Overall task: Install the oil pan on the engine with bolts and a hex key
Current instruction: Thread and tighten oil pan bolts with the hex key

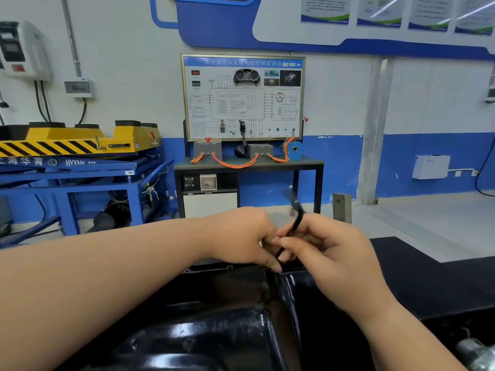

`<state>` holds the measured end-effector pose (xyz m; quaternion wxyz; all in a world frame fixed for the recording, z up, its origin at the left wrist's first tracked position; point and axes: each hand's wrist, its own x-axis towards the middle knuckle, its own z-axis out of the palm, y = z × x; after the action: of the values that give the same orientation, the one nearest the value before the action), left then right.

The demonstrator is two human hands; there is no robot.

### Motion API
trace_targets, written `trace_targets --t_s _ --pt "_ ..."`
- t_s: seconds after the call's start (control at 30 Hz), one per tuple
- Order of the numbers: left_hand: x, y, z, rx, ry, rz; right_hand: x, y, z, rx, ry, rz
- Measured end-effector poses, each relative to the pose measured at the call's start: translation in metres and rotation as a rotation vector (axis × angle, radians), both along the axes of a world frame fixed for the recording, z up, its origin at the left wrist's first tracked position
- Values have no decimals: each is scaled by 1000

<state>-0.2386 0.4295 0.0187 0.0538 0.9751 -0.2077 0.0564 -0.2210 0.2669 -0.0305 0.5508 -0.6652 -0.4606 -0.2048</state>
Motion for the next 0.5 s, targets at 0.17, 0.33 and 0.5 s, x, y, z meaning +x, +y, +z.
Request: trace_targets --t_s 0.17,0.33,0.5 --pt "0 -2 0 -36 -8 -4 1 0 -1 4 25 -27" --pt "0 -1 1 -5 6 4 -4 -1 1 -29 -2 65" --pt "1 -2 2 51 -22 16 -3 -1 1 -67 -33 54"
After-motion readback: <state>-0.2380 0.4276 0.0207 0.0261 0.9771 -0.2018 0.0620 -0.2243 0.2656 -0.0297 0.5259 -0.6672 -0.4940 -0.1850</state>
